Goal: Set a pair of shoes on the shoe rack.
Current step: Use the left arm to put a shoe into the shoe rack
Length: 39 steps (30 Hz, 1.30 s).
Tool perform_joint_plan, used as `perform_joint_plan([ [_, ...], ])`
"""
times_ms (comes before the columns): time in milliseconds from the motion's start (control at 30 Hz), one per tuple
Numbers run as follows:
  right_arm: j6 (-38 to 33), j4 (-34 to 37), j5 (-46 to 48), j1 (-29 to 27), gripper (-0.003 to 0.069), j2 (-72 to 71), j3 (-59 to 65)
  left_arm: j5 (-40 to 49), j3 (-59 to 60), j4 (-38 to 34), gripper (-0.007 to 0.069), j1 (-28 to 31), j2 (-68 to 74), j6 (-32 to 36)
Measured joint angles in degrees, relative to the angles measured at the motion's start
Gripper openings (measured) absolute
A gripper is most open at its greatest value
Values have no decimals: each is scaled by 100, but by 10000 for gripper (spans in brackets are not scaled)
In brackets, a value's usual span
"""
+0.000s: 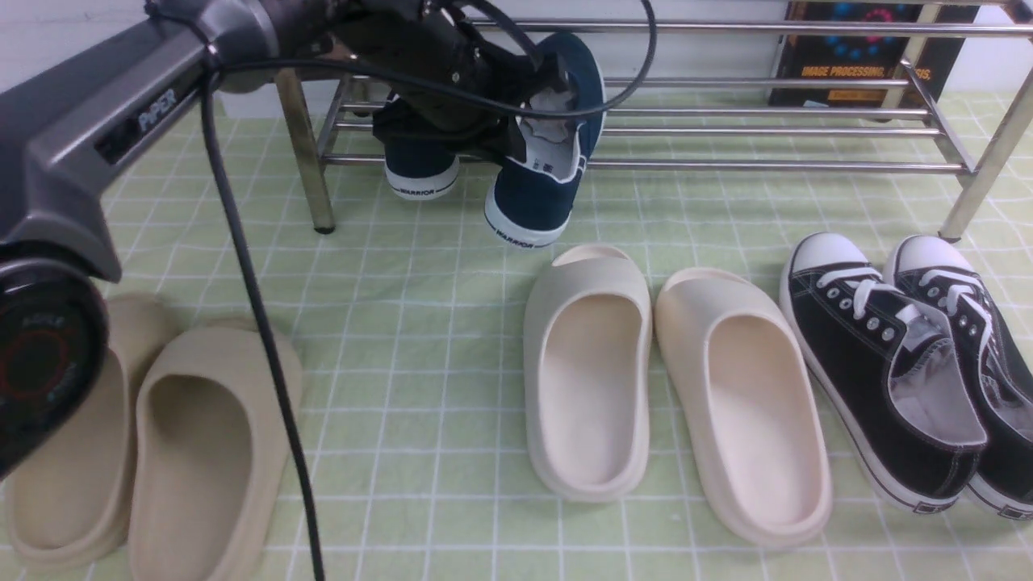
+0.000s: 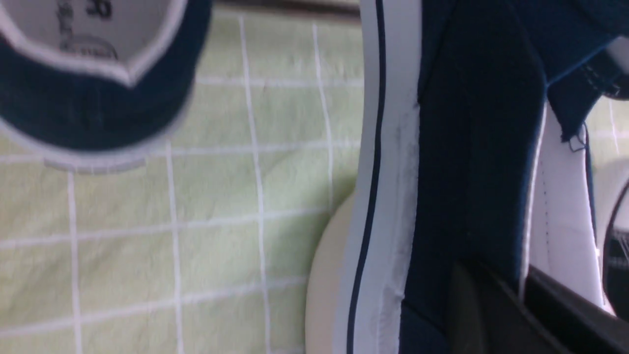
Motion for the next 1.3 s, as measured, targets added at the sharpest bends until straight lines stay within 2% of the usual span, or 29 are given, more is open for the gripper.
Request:
perform_joint_plan([
  [333, 0, 0, 0, 0, 239, 0, 0, -217, -904, -16, 8, 204, 847, -142],
  [567, 0, 0, 0, 0, 239, 0, 0, -770, -996, 30, 8, 204, 1021, -142],
  [900, 0, 0, 0, 0, 239, 0, 0, -1037, -996, 276, 14, 204, 1100, -142],
  [1100, 0, 0, 0, 0, 239, 0, 0, -1119, -996, 376, 74, 204, 1100, -142],
  [1300, 0, 0, 0, 0, 239, 0, 0, -1034, -1054, 489, 221, 204, 875, -137],
])
